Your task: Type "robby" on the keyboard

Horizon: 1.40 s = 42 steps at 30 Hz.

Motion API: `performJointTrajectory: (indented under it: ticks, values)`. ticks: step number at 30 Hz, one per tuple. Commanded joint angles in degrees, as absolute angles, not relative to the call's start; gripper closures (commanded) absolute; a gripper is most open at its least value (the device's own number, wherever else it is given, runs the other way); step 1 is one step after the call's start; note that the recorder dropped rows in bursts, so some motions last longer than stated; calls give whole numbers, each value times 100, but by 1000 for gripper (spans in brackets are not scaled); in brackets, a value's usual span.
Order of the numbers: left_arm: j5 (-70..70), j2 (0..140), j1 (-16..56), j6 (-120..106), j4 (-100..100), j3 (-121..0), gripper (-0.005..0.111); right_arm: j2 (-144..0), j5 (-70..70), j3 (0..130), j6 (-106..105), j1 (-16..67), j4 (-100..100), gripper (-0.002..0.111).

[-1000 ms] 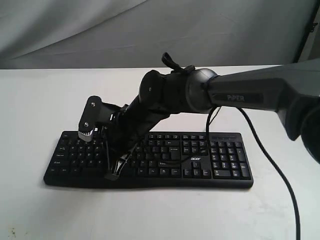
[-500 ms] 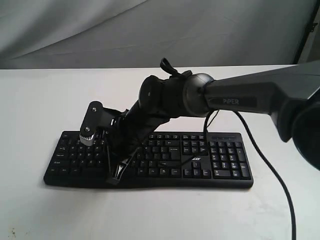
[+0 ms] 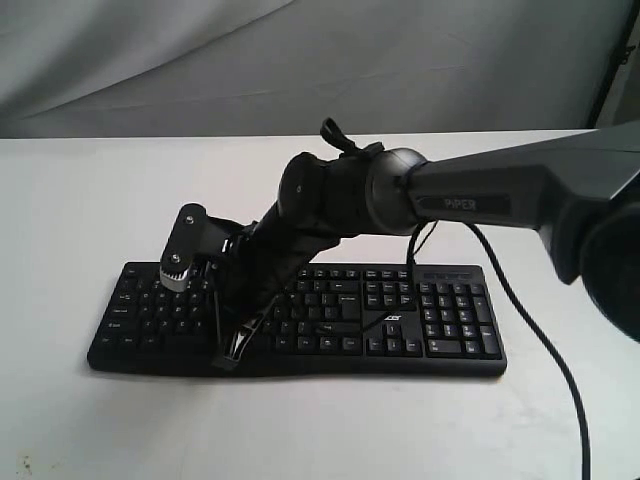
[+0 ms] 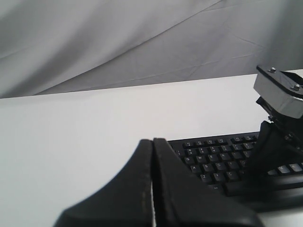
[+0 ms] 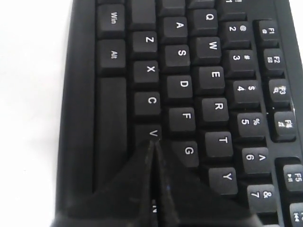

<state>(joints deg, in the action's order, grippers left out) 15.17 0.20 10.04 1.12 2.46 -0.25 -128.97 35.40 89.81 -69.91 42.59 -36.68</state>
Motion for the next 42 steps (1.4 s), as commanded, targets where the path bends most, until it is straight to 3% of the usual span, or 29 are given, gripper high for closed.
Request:
performJointTrajectory:
  ticks: [1,42]
  values:
    - [1484,0,1036,128,274,0,107,-12831,3615,8981,-6960,4253,-3638,108]
    - [1484,0,1036,128,274,0,107,-13291,4605,10204,-6594,3809,-3273,108]
